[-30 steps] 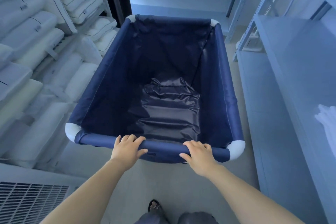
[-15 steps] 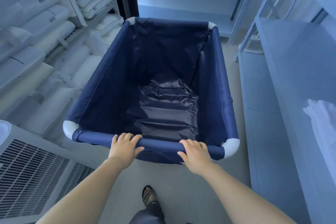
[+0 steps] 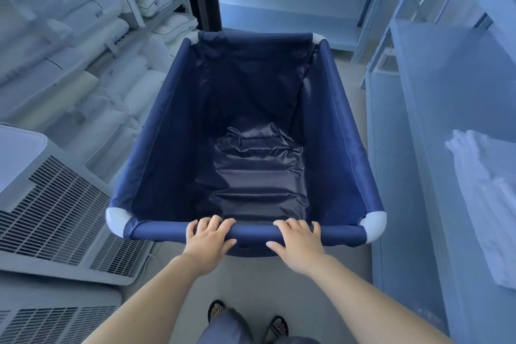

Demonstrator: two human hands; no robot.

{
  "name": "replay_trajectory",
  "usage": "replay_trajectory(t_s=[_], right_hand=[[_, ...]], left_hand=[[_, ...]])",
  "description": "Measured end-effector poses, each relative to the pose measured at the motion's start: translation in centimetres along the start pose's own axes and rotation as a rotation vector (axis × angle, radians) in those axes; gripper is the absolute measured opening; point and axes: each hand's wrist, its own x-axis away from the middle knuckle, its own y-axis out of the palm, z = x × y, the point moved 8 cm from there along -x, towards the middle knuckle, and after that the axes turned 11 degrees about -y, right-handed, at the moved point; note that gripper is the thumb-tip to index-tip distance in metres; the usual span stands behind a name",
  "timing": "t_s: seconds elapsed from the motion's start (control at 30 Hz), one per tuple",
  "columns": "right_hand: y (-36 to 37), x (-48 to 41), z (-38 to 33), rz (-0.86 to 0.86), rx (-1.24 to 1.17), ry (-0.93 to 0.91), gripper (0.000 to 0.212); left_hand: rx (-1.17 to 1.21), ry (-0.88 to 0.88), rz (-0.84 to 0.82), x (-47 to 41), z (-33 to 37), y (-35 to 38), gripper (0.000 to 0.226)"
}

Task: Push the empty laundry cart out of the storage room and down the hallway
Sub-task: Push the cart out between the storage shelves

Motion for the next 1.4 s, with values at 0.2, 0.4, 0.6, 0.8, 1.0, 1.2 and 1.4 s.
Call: replay_trajectory(t_s=[0.2, 0.4, 0.6, 0.8, 1.0, 1.2, 1.4], right_hand=[[2.0, 3.2, -2.8, 0.031, 0.032, -0.007, 0.050], [4.0, 7.0, -4.4, 0.046, 0.071, 0.037, 0.049], [7.8, 11.8, -8.1, 0.039, 0.093, 0.060, 0.060], [12.7, 16.7, -12.4, 0.076, 0.031, 0.046, 0.042], [16.1, 20.6, -16.6, 0.033, -0.010, 0.024, 0.037], [18.9, 24.5, -19.4, 0.024, 0.030, 0.002, 0.040], [20.9, 29.2, -19.7, -0.034, 0.053, -0.052, 0.038]], left_hand=[[0.057, 0.103, 0.034, 3.9, -1.2, 0.4, 0.040], [0.087, 0.102, 0.027, 8.2, -4.4, 1.4, 0.038], [0.073, 0.131, 0.029, 13.5, -6.6, 3.4, 0.038], [0.008, 0.160, 0.047, 19.9, -10.3, 6.1, 0.039], [-0.008, 0.136, 0.044, 25.7, -13.4, 7.8, 0.041], [0.003, 0.063, 0.054, 30.4, -14.8, 9.5, 0.044], [-0.009, 0.009, 0.069, 35.7, -14.7, 12.0, 0.045]])
